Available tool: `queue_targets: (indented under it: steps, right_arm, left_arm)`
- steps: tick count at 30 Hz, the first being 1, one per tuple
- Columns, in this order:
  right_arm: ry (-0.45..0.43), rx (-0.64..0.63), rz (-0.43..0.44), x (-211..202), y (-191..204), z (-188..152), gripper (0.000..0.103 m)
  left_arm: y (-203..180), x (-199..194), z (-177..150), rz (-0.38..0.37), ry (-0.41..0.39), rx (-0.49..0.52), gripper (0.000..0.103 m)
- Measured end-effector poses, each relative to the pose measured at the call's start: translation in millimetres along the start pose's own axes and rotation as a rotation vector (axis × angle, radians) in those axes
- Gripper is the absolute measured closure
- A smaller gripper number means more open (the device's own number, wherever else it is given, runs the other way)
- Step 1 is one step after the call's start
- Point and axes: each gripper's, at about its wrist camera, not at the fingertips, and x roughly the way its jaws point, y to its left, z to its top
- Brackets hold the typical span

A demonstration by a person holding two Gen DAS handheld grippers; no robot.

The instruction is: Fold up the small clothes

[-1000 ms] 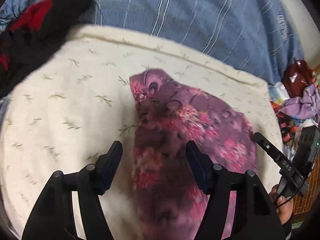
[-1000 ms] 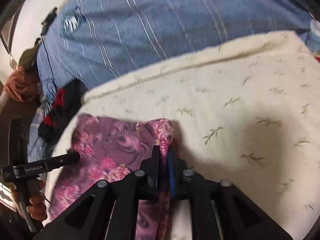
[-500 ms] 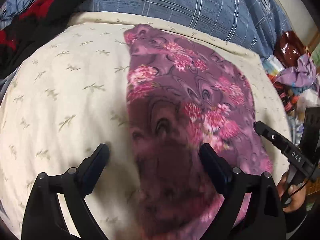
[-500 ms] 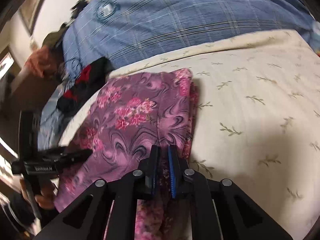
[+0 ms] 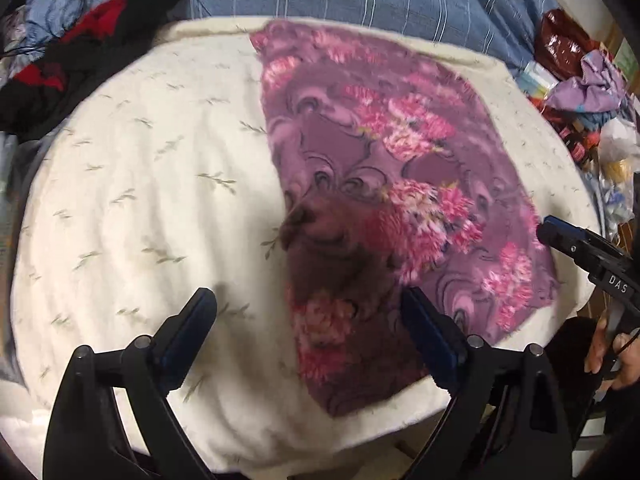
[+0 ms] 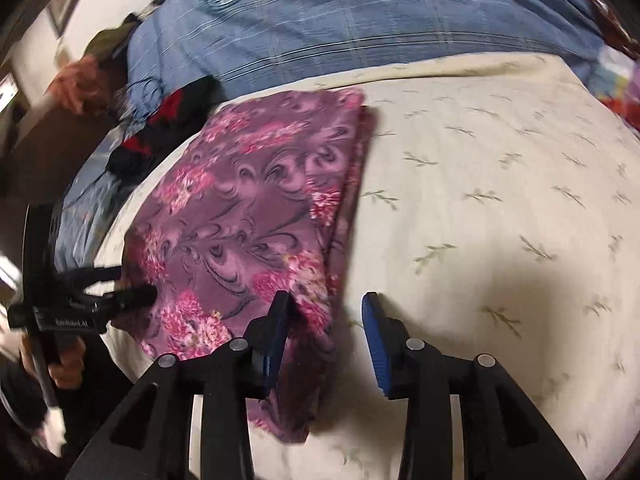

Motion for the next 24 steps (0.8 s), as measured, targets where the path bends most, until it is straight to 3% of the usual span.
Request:
queue_targets:
  steps: [1,4,5,10,13,18,24]
  right_arm:
    - [0.002,-0.019,-0.041,-9.5,3.6,-0.6,0.056]
    - [0.012,-0.044,-0.147,-34.6,13.0,-6.7,0.015]
    - [0.020,-0.048,-0.192,-43.2,17.9,-9.0,0.006]
    - [-0.020,-0.108,-0.214,-72.5,40.8,-24.4,0.000]
    - [-0.031,-0.159,-0.246,-77.5,56.9,-35.3,0.000]
    - [-0.027,-0.199,-0.372,-72.3,74.0,-49.3,0.000]
    - [-0.035,-0.204,-0.370,-73.2,84.1,-63.4,0.000]
  left_arm:
    - [0.0,-8.8,-3.3,0.023,-0.011,0.007,0.008]
    - [-0.8,-31.4,-19.3,0.086,-0.063,0.032,0.008]
    - [-2.2,-36.5,-24.6,0.099,-0.074,0.039,0.008]
    - [-12.6,-52.1,-55.6,0.127,-0.114,0.049,0.008]
    - [-23.7,-53.4,-63.4,0.191,-0.134,0.076,0.008]
    - [-38.1,-55.7,-74.8,0.161,-0.143,0.099,0.008]
    - [-48.2,-57.9,-89.9,0.157,-0.160,0.115,0.008]
